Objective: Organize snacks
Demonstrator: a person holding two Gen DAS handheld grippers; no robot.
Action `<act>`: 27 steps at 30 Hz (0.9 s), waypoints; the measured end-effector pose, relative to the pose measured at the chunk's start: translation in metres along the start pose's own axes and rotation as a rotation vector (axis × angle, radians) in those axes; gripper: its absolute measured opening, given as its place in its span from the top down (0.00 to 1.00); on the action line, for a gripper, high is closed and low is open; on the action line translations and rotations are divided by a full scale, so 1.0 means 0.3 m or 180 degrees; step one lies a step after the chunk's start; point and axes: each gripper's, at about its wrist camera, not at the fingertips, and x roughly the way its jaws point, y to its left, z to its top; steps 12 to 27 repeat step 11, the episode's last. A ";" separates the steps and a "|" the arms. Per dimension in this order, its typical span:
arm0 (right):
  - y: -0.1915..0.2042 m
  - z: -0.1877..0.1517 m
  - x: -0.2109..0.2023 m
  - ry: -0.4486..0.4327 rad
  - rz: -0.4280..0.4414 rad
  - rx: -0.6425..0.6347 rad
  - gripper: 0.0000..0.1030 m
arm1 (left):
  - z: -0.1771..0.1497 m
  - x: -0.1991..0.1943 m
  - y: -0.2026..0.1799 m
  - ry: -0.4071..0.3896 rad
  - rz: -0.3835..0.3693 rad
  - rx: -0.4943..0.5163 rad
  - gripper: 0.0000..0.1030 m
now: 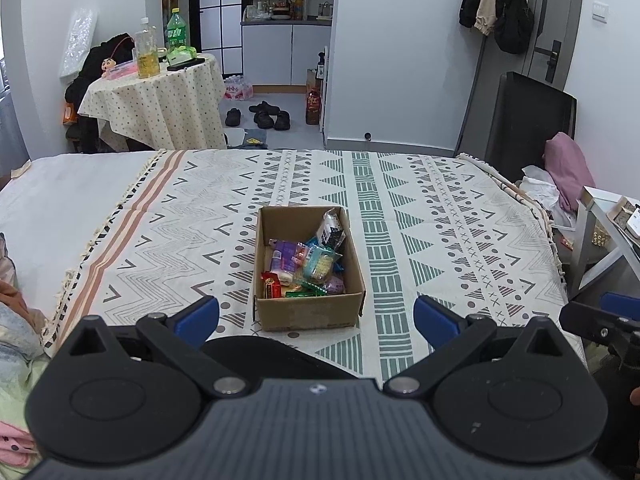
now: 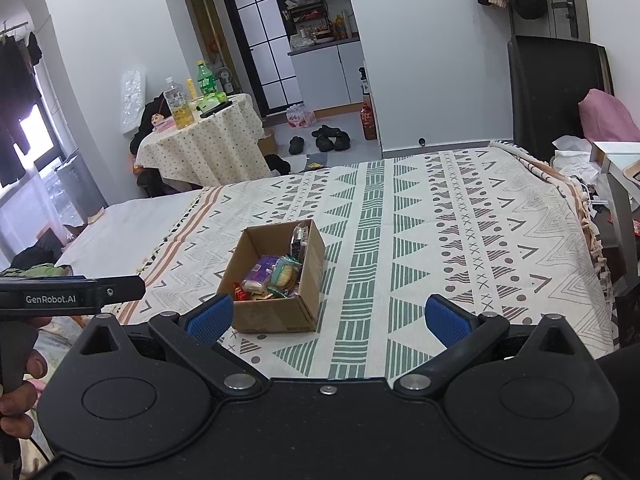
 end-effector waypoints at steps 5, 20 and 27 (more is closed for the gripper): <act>-0.012 -0.002 0.002 0.0006 0.0004 0.0014 0.00 | 0.002 0.028 -0.008 0.0014 -0.0024 0.0028 0.00; -0.025 -0.002 0.019 0.0029 0.0004 0.0033 0.00 | 0.008 0.076 -0.012 0.0078 -0.0041 0.0018 0.00; -0.025 -0.002 0.019 0.0029 0.0004 0.0033 0.00 | 0.008 0.076 -0.012 0.0078 -0.0041 0.0018 0.00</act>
